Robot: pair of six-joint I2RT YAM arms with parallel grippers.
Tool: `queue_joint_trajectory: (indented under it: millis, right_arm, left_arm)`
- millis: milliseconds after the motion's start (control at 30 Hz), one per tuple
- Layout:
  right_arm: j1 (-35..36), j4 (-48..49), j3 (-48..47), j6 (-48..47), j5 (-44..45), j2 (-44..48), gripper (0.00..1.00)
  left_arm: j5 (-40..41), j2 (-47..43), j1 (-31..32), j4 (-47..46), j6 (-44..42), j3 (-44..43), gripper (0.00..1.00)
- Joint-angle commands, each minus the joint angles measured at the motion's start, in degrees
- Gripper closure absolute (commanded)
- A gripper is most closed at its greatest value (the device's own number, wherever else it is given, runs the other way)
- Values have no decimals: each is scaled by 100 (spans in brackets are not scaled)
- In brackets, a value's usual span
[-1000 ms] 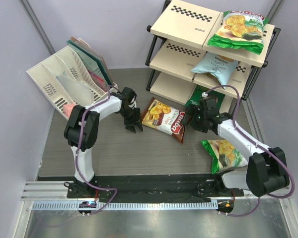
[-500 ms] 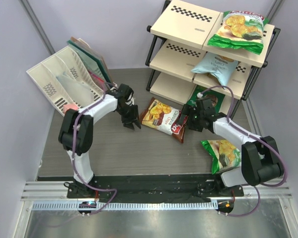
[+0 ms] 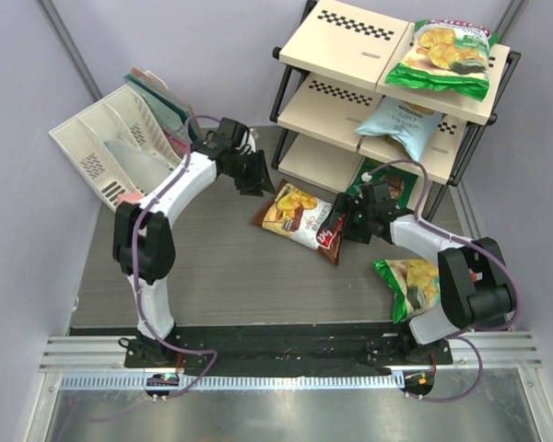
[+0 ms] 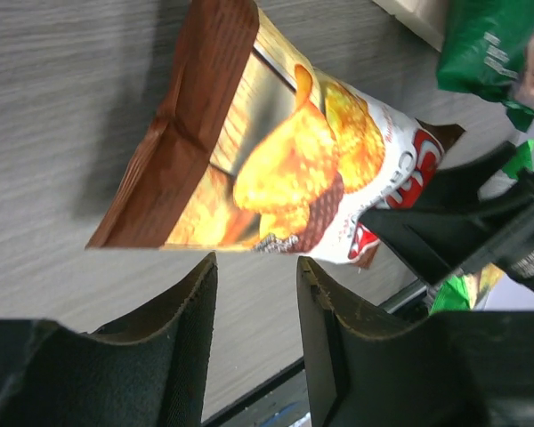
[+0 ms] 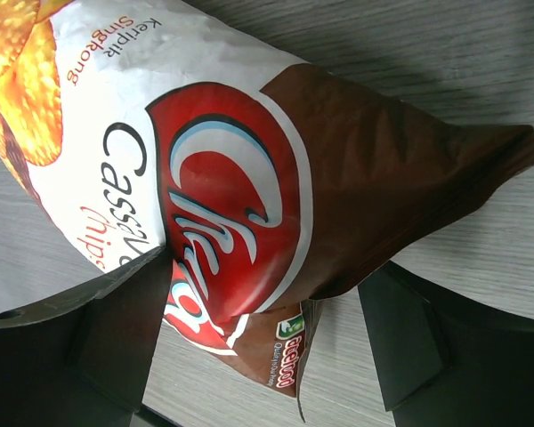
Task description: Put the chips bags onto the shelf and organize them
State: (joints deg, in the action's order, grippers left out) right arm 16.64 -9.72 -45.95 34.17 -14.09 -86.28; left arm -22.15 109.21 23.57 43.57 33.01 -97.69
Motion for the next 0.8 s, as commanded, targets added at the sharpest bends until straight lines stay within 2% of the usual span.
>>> queue_joint_trajectory:
  millis: [0,300,767]
  right_arm:
    - [-12,233,-19,54,-85,-91,12]
    - [-3,452,122,274,-235,-187,12]
    - [120,681,175,406,-420,-267,13]
  left_arm:
    - [-158,478,173,-182,65,-399,58]
    - [-201,821,534,-840,152,-111,57]
    - [-8,1428,693,-921,153,444,58]
